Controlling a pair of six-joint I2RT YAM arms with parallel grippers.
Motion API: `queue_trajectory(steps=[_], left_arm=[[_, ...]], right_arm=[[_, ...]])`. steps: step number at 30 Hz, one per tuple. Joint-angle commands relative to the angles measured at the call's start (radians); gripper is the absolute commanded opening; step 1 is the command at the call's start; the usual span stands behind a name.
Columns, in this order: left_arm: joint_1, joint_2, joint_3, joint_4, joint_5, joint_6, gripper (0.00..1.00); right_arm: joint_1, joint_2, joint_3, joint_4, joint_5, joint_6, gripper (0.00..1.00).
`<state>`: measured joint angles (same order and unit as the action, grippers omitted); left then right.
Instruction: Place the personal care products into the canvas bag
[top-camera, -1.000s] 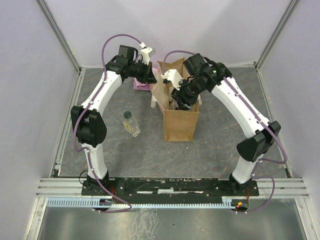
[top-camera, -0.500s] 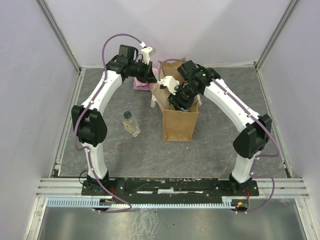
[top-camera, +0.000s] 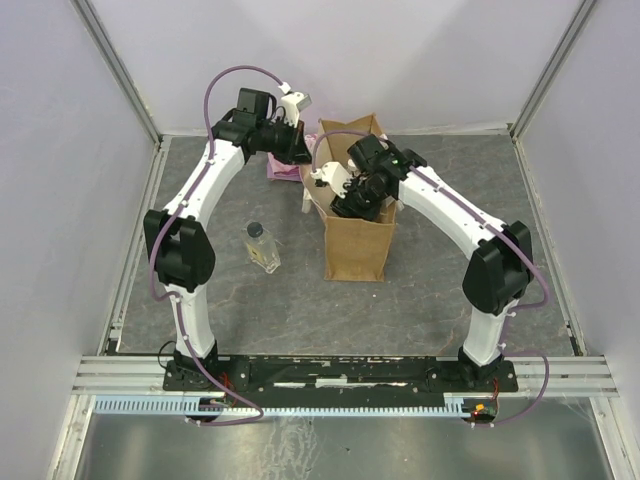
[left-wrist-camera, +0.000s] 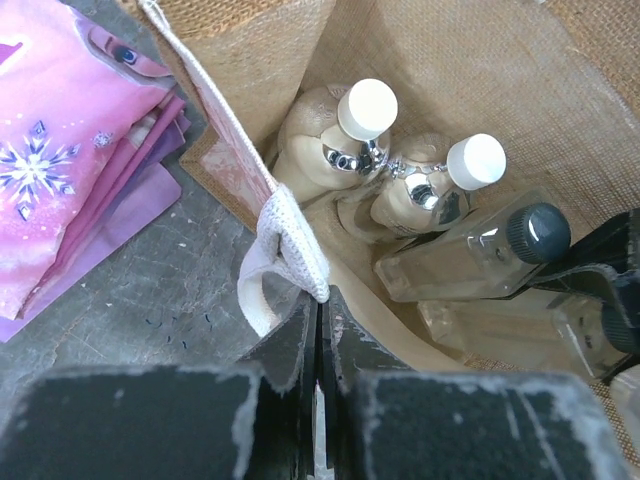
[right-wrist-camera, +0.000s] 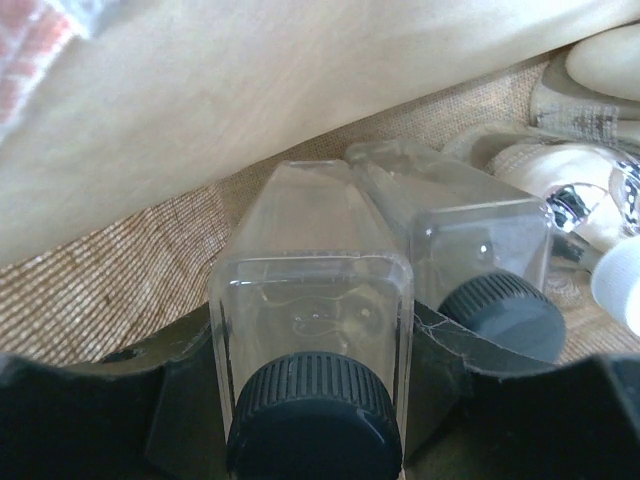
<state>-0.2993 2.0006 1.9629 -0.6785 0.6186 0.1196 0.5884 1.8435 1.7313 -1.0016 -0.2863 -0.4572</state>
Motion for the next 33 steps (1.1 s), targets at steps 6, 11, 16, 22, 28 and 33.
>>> queue_trajectory(steps=[6,11,16,22,28,33], left_arm=[[0.005,0.007,0.047,0.026,-0.01,0.003,0.03],[0.005,0.01,0.046,0.024,-0.01,0.003,0.03],[0.005,0.012,0.058,0.015,-0.013,0.008,0.03],[0.005,0.026,0.082,-0.009,-0.014,0.019,0.03],[0.004,0.025,0.084,-0.012,-0.011,0.023,0.03],[0.005,0.026,0.085,-0.013,-0.004,0.022,0.03]], right_arm=[[-0.008,0.045,0.011,0.174,0.05,0.0,0.0],[-0.01,0.057,-0.02,0.211,0.069,0.006,0.0],[-0.01,0.069,-0.017,0.219,0.077,0.026,0.05],[-0.01,0.061,0.0,0.213,0.088,0.045,0.4],[-0.009,0.032,0.034,0.183,0.099,0.068,0.6],[-0.009,0.016,0.09,0.119,0.121,0.073,0.65]])
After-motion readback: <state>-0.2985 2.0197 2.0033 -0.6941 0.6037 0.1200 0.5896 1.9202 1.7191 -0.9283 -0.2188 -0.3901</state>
